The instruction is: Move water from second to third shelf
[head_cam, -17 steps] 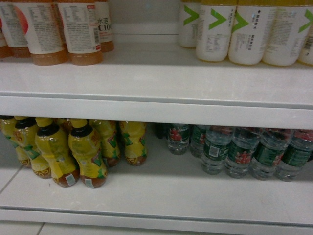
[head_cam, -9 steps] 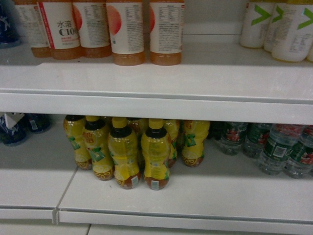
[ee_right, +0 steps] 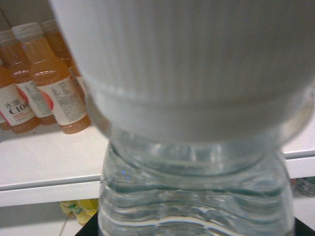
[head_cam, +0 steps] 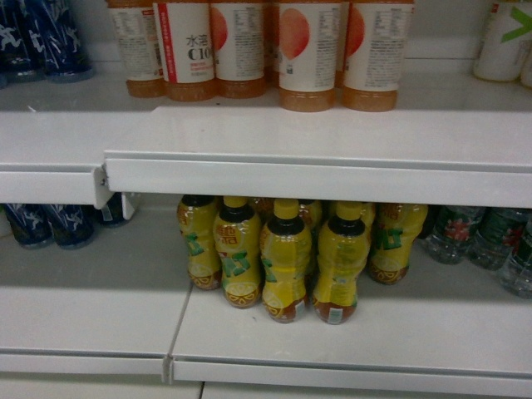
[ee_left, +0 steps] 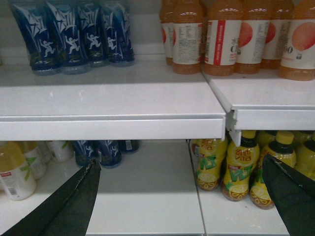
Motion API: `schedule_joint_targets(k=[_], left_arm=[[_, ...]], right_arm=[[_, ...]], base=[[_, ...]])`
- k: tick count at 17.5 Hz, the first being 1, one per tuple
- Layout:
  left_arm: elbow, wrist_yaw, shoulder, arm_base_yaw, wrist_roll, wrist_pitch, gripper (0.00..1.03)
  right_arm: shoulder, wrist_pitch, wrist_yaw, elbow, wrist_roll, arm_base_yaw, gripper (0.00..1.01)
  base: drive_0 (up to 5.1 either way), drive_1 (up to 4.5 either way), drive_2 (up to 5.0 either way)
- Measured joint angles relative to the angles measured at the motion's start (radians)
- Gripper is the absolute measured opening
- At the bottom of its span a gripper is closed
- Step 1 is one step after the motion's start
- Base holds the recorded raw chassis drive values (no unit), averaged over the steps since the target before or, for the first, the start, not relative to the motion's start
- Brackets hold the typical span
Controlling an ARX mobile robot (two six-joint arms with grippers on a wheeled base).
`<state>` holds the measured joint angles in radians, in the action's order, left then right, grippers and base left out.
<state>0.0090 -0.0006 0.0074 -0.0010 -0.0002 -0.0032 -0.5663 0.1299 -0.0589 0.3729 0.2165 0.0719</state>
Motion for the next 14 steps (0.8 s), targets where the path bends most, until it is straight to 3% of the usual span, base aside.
schedule_joint_targets(k=[14], left_arm=[[0.0, 0.0, 0.0, 0.0, 0.0, 0.0, 0.98]], right_arm=[[-0.001, -0.002, 0.001, 0.0, 0.0, 0.0, 0.43]], base=[[-4.3, 2.1, 2.1]])
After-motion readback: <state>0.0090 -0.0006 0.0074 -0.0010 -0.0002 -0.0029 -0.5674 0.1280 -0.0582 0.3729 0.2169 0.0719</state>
